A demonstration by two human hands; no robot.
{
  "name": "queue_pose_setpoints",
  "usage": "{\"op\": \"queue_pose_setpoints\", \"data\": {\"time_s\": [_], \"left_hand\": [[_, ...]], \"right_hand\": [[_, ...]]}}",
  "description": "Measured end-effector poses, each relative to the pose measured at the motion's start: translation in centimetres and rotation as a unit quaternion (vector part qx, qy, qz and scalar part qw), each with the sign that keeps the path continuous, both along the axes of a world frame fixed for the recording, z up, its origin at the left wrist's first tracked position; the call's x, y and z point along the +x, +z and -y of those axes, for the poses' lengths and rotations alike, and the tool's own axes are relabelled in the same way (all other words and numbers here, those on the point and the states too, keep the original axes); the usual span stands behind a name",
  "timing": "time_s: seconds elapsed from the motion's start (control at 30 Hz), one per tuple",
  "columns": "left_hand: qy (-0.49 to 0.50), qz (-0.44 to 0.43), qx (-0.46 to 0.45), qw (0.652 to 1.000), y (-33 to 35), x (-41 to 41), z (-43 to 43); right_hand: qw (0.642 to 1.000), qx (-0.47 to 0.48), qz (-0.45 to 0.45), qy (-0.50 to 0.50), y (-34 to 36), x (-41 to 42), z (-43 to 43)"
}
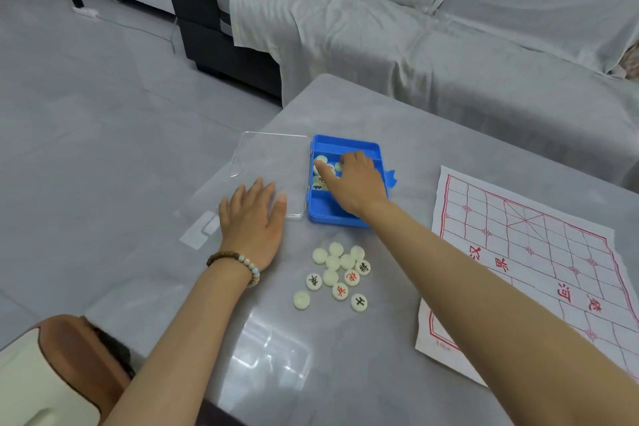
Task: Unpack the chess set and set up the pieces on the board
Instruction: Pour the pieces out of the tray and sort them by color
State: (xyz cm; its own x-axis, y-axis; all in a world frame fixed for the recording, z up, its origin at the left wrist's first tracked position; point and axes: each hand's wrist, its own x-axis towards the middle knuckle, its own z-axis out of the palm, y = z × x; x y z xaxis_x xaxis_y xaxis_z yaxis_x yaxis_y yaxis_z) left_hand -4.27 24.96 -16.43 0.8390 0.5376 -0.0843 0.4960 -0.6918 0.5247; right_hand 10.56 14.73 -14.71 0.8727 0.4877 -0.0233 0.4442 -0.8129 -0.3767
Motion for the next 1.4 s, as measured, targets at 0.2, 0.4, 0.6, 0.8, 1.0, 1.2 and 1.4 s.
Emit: {"op": "queue_pose_setpoints", "data": {"time_s": [0.2, 0.4, 0.6, 0.8, 1.0, 1.2, 1.4], "left_hand": [[0.001, 0.016, -0.014, 1.0, -0.4, 0.6, -0.3], [0.013, 0.012, -0.002, 1.0, -0.4, 0.9, 0.1], [0.018, 0.007, 0.002, 1.0, -0.3, 0.8, 0.3], [0.018, 0.004, 0.014, 1.0, -0.3, 0.7, 0.2], [0.017, 0.003, 0.011, 1.0, -0.2, 0.7, 0.2], [0.021, 0.006, 0.013, 1.0, -0.2, 0.8, 0.2], [0.026, 0.007, 0.014, 1.0, -0.2, 0.9, 0.3]], "right_hand": [[0.998, 0.008, 0.067, 0.016, -1.4, 0.6, -2.7], [0.997, 0.03, 0.064, 0.04, -1.7, 1.3, -2.4], [0.996, 0.02, 0.08, 0.044, -1.8, 0.8, -2.3], [0.993, 0.022, 0.105, 0.052, -1.9, 0.7, -1.2], [0.991, 0.016, 0.101, 0.085, -1.5, 0.9, -0.6], [0.992, 0.067, 0.084, 0.061, -1.6, 1.3, -0.4], [0.984, 0.177, 0.002, 0.007, -1.3, 1.4, -0.4]]}}
